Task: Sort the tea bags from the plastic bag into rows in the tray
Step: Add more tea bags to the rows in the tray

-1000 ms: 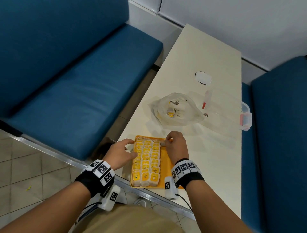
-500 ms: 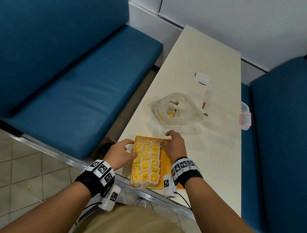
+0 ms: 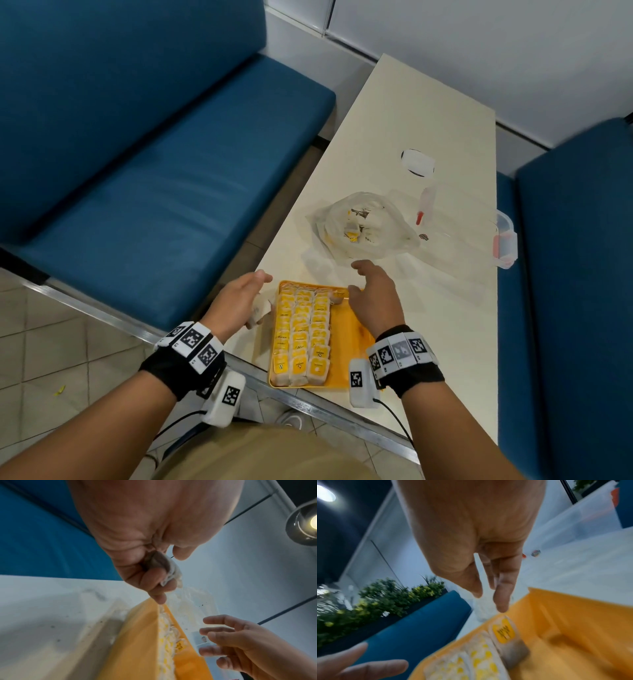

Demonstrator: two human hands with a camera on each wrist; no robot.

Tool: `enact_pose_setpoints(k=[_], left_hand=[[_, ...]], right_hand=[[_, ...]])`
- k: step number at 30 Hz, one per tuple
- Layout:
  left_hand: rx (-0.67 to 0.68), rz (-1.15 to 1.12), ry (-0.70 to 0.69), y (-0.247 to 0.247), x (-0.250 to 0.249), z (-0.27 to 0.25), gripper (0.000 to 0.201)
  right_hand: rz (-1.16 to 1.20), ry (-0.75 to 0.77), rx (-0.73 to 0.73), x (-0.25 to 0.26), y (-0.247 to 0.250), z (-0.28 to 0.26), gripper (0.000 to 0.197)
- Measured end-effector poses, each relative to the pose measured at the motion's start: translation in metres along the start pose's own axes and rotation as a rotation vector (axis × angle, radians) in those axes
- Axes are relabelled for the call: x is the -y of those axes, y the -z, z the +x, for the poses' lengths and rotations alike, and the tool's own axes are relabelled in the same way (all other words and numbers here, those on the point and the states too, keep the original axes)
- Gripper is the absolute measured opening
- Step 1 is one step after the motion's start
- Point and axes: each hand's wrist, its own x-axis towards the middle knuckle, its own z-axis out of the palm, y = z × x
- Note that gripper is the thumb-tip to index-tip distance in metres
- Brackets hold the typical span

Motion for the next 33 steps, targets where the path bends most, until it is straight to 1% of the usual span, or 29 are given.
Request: enact_pose_setpoints(k=[2, 5, 6, 8, 11, 13, 15, 17, 19, 22, 25, 28, 31, 33], left_hand=[[0.047, -0.119, 0.04, -0.007, -0.01, -0.004, 0.046], [0.113, -0.256, 0.114, -0.021, -0.027, -0.007, 0.054], [0.135, -0.28, 0.141, -0.026, -0.031, -0.007, 0.056], [0.17, -0.315, 0.177, -0.034, -0.038, -0.007, 0.06], [0.204, -0.301, 0.193, -0.041, -0.043, -0.005, 0.062], [0.249, -0.289, 0.197, -0.042, -0.045, -0.003, 0.064], [0.295, -0.28, 0.201, -0.042, -0.046, -0.002, 0.065], [0.317, -0.271, 0.203, -0.042, -0.049, -0.002, 0.063], [0.333, -0.269, 0.204, -0.043, -0.051, -0.002, 0.062], [0.352, -0.254, 0.191, -0.043, -0.053, 0.0, 0.06], [0.344, -0.233, 0.178, -0.04, -0.051, 0.005, 0.063], [0.34, -0.204, 0.177, -0.039, -0.051, 0.008, 0.064], [0.32, -0.149, 0.151, -0.038, -0.051, 0.011, 0.056], [0.286, -0.082, 0.1, -0.036, -0.051, 0.013, 0.045]], right_hand=[[0.073, 0.107, 0.008, 0.01, 0.002, -0.005, 0.041], [0.114, 0.318, 0.131, 0.026, -0.006, -0.018, 0.032], [0.112, 0.366, 0.173, 0.029, -0.01, -0.022, 0.03], [0.136, 0.393, 0.223, 0.032, -0.018, -0.025, 0.032], [0.144, 0.428, 0.236, 0.03, -0.025, -0.023, 0.042], [0.134, 0.436, 0.26, 0.028, -0.025, -0.022, 0.038], [0.13, 0.423, 0.258, 0.026, -0.024, -0.02, 0.026], [0.139, 0.408, 0.244, 0.026, -0.022, -0.019, 0.018], [0.159, 0.399, 0.24, 0.026, -0.021, -0.017, 0.014], [0.173, 0.389, 0.219, 0.026, -0.015, -0.015, 0.011], [0.186, 0.323, 0.203, 0.025, -0.006, -0.009, 0.009], [0.191, 0.293, 0.197, 0.023, 0.002, -0.004, 0.013], [0.186, 0.302, 0.184, 0.024, 0.01, 0.001, 0.016], [0.068, 0.318, 0.201, 0.026, 0.016, 0.005, 0.015]])
